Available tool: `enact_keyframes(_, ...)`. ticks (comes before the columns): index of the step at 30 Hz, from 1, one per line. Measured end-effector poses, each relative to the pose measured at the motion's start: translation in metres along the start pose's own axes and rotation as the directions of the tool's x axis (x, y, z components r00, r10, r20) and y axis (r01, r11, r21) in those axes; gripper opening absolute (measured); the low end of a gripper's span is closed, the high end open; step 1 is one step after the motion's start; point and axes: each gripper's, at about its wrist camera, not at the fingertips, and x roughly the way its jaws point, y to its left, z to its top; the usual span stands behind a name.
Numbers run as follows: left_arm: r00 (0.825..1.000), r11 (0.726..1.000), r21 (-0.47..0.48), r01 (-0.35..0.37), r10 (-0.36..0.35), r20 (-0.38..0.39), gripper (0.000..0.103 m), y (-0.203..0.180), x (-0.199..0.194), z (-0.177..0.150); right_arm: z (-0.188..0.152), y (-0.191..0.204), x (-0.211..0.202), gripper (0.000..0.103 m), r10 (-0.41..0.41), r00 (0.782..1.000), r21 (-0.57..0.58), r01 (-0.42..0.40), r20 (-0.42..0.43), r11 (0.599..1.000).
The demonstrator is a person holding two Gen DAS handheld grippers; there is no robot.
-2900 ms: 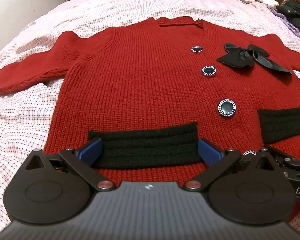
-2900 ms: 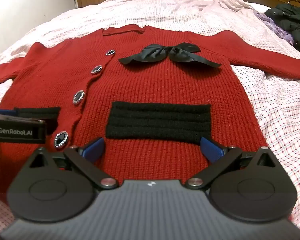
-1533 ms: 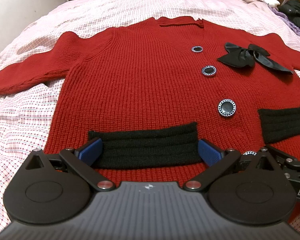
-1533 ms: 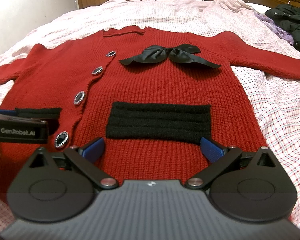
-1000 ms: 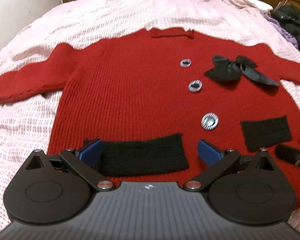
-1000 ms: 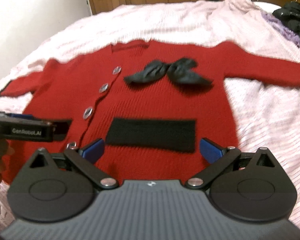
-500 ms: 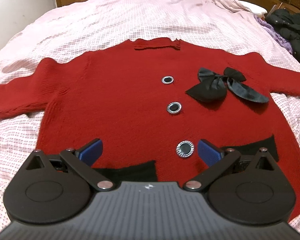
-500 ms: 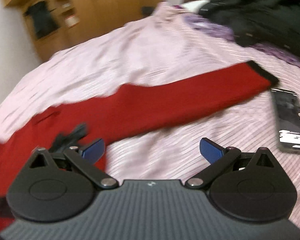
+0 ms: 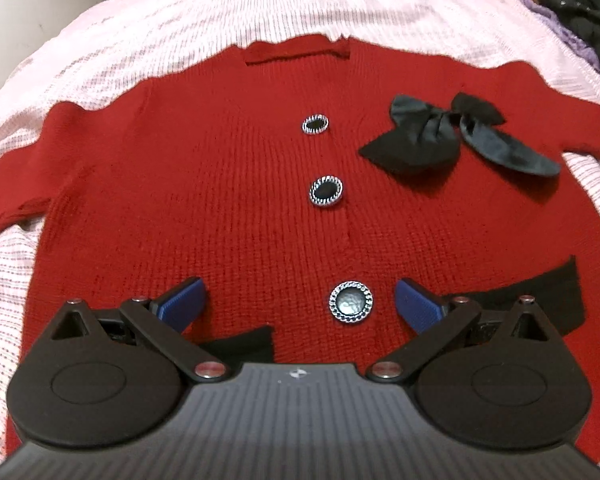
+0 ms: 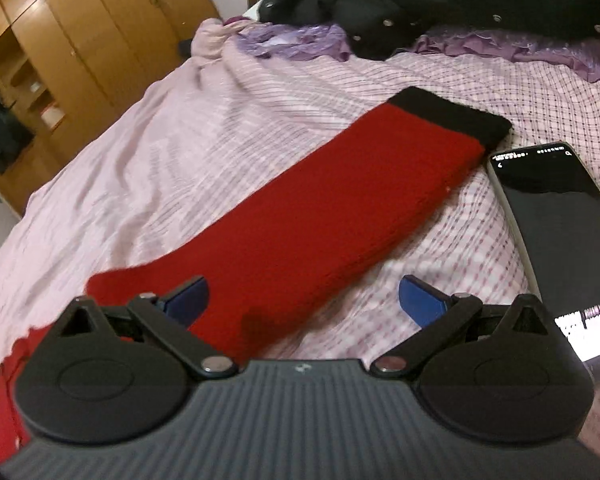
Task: Fold small clothes
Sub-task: 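Grasp the black-cuffed red sleeve near its cuff with the right gripper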
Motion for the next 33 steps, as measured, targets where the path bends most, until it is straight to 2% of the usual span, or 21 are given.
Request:
enact_keyframes(8,1.0,1.0,0.007,-0.017,0.017,0.011,0.103,-0.006,0.01,-0.001,0.014,-0.006,0.025,0.103,0.007,0.996,0.022,-0.009,0.086,1.0)
enact_keyframes(9,1.0,1.0,0.013,-0.02,0.02,0.014,0.103,-0.007,0.011,-0.001,0.015,-0.007,0.027,0.1,0.008,0.995,0.03,-0.012,0.1,0.999)
enact_keyframes(10,1.0,1.0,0.018,-0.024,0.024,0.018,0.103,-0.008,0.011,-0.001,0.017,-0.008,0.028,0.094,0.006,0.994,0.032,-0.01,0.112,0.999)
enact_keyframes(12,0.999,0.999,0.02,-0.029,0.028,0.023,0.103,-0.009,0.011,-0.002,0.02,-0.011,0.032,0.074,-0.003,0.993,0.042,-0.002,0.115,0.999)
enact_keyframes(14,0.999,1.0,0.017,-0.026,0.025,0.025,0.103,-0.009,0.012,-0.002,0.022,-0.017,0.035,0.035,-0.014,0.995,0.065,0.008,0.097,0.998)
enact_keyframes(16,0.999,1.0,0.014,-0.022,0.021,0.024,0.103,-0.008,0.013,-0.001,0.023,-0.025,0.033,0.019,0.011,0.995,0.105,-0.021,0.095,0.994)
enact_keyframes(17,0.999,1.0,0.011,-0.022,0.022,0.025,0.103,-0.008,0.013,-0.001,0.023,-0.028,0.031,0.016,0.028,0.995,0.121,-0.04,0.1,0.992)
enact_keyframes(20,0.999,0.999,0.026,-0.032,0.031,0.042,0.103,-0.012,0.013,-0.002,0.024,-0.026,0.016,0.015,0.06,0.991,0.129,-0.076,0.123,0.989)
enact_keyframes(24,0.998,0.999,0.028,-0.024,0.023,0.063,0.103,-0.01,0.01,-0.003,0.031,-0.013,-0.015,0.015,0.143,0.975,0.124,-0.165,0.171,0.978)
enact_keyframes(29,0.997,1.0,0.002,-0.019,0.019,0.071,0.103,-0.004,-0.001,-0.001,0.04,0.017,-0.058,0.015,0.246,0.944,0.071,-0.267,0.218,0.961)
enact_keyframes(33,0.989,0.997,0.033,-0.068,0.063,0.132,0.103,0.002,-0.019,-0.004,0.043,0.05,-0.088,0.014,0.312,0.917,-0.009,-0.32,0.248,0.947)
